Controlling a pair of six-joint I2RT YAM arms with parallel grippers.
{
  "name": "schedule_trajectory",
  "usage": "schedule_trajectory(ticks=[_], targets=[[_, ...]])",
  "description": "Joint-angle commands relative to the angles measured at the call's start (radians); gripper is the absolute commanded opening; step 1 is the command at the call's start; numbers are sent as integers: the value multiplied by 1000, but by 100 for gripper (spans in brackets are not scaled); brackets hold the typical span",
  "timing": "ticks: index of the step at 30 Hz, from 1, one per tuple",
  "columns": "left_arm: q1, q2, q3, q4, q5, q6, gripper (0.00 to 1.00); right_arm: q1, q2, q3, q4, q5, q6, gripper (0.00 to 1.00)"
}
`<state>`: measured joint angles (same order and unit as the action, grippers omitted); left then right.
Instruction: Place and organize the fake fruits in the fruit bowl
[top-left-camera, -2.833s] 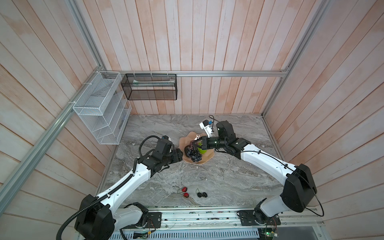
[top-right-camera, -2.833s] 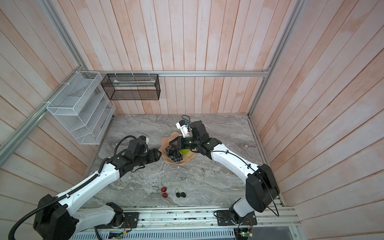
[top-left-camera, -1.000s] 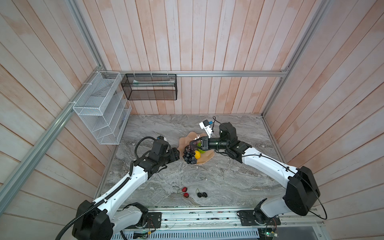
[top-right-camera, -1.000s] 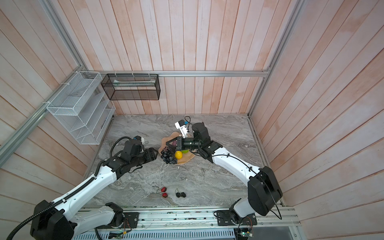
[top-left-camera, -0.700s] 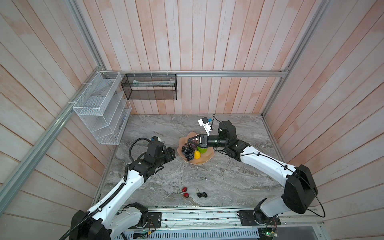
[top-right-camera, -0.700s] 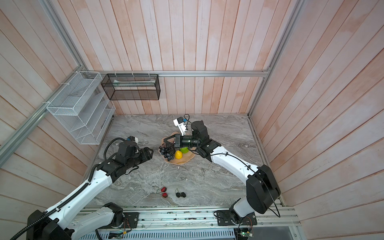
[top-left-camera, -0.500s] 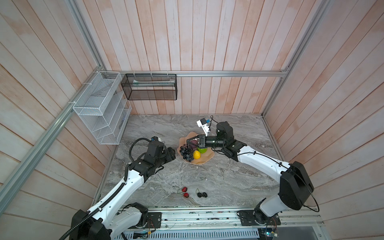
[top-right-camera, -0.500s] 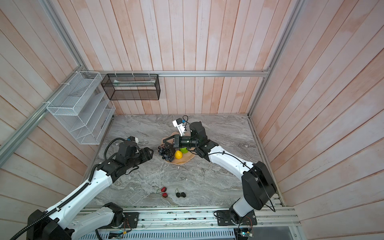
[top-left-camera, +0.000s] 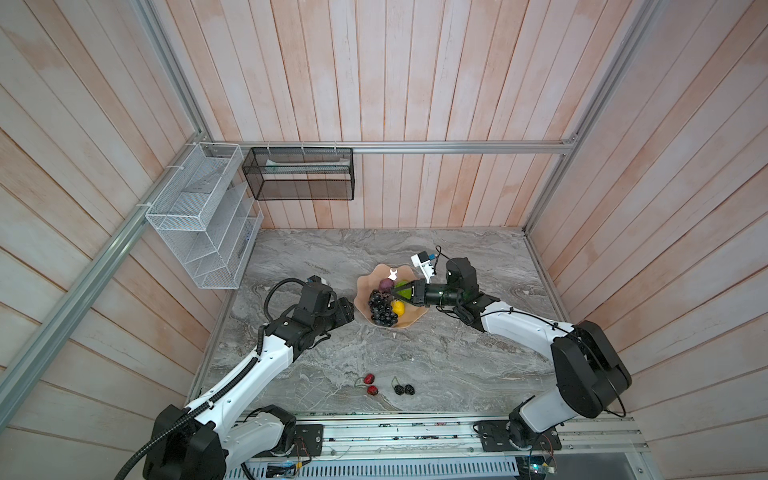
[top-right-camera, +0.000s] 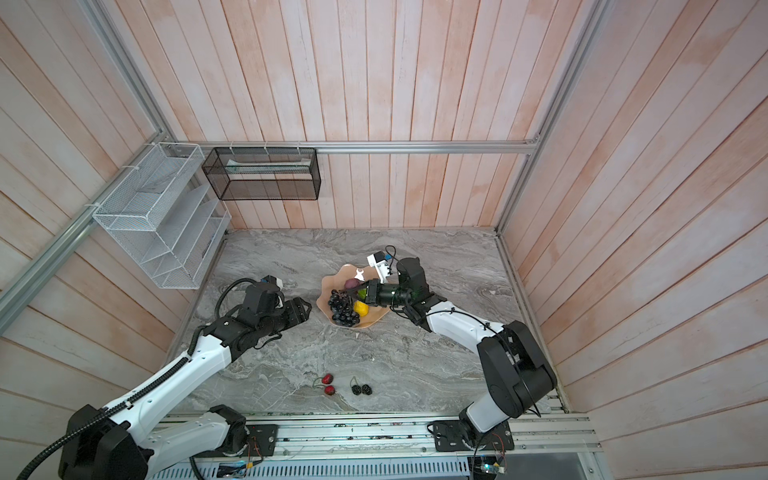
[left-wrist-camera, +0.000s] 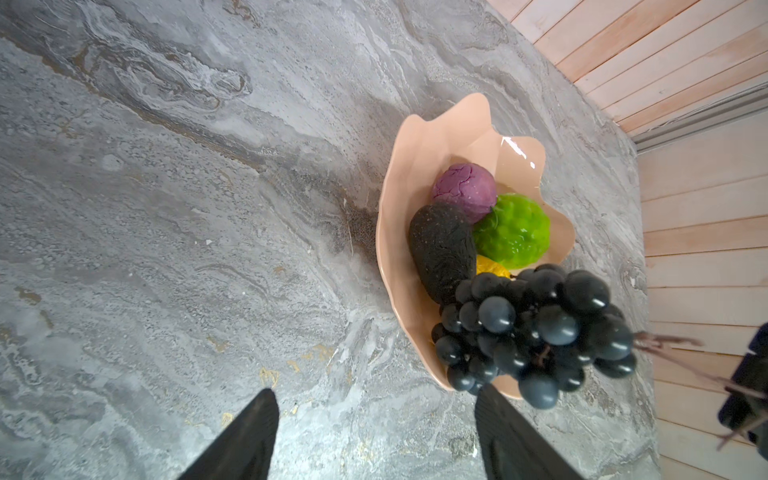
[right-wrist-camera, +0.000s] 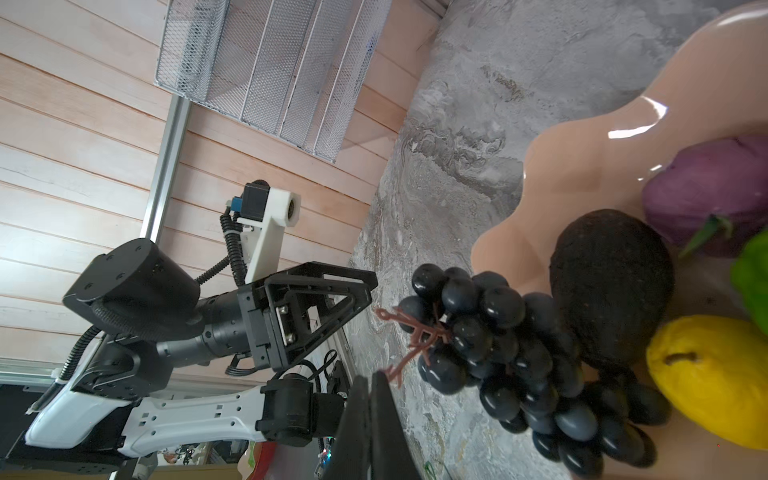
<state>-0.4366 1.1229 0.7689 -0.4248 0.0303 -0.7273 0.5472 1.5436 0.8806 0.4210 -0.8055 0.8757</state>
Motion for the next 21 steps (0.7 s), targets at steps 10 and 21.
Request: schedule_trajectory(ticks=[10, 21], targets=[[4, 35, 17, 27, 23, -6, 77, -98, -69, -80, 66, -69, -14, 0], [5, 42, 47, 7, 14, 9, 77, -162, -145, -138, -3, -63, -87, 0]])
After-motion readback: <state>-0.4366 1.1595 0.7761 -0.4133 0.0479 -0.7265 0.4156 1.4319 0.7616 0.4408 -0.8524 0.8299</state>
